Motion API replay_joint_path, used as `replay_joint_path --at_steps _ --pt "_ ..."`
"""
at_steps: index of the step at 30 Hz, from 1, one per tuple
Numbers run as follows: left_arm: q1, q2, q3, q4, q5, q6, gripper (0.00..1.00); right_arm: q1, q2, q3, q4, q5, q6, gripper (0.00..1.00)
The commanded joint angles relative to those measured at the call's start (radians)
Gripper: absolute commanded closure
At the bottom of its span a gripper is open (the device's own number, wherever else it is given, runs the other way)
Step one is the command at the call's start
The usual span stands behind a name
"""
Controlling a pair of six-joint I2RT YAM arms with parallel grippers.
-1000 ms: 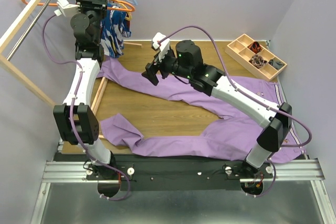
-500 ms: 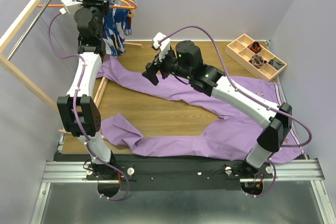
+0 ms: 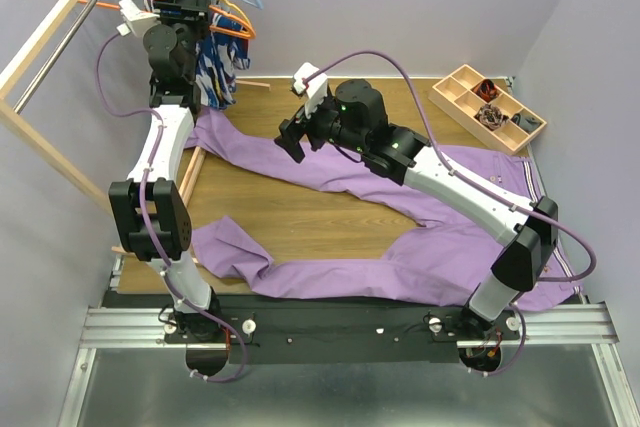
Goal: Place the trousers on the hanger
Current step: Fold the trousers
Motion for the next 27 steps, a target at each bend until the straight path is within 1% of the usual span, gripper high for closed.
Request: replay_joint_path --at_steps 1,3,6,7,10,14,19,22,25,26,27 --pt "-0.004 -0.043 -0.011 -0.034 0.120 0.107 0.32 0.003 -0.029 0.033 -0.030 0.064 -0.004 0.00" --pt "-0.004 -0.066 -0.024 -0.034 0.159 0.158 0.27 0.003 -0.035 0.032 -0.030 0.079 -0.007 0.00" --pt "-0.003 -0.103 -0.059 -0.031 0.208 0.213 0.22 0.004 -0.048 0.017 -0.033 0.091 -0.015 0.00" --pt "-0.003 -0.118 -0.098 -0.018 0.213 0.224 0.21 0.003 -0.051 0.014 -0.033 0.091 -0.015 0.00" --pt "-0.003 -0.175 -0.172 0.031 0.228 0.261 0.20 0.003 -0.061 -0.006 -0.033 0.119 -0.018 0.00" --pt "-0.003 -0.254 -0.235 0.031 0.233 0.313 0.20 0.003 -0.077 -0.020 -0.038 0.133 -0.018 0.00" --pt "0.000 -0.376 -0.330 -0.010 0.202 0.345 0.20 0.003 -0.088 -0.036 -0.038 0.150 -0.013 0.00" --pt "0.006 -0.431 -0.355 -0.104 0.184 0.373 0.20 0.003 -0.097 -0.043 -0.039 0.166 -0.001 0.00" --pt "0.010 -0.503 -0.405 -0.211 0.156 0.397 0.20 0.001 -0.101 -0.048 -0.045 0.226 0.039 0.00" --pt "0.010 -0.526 -0.425 -0.239 0.144 0.406 0.20 0.001 -0.106 -0.049 -0.051 0.269 0.048 0.00" --pt "0.008 -0.578 -0.448 -0.279 0.118 0.425 0.20 0.001 -0.108 -0.052 -0.056 0.289 0.057 0.00"
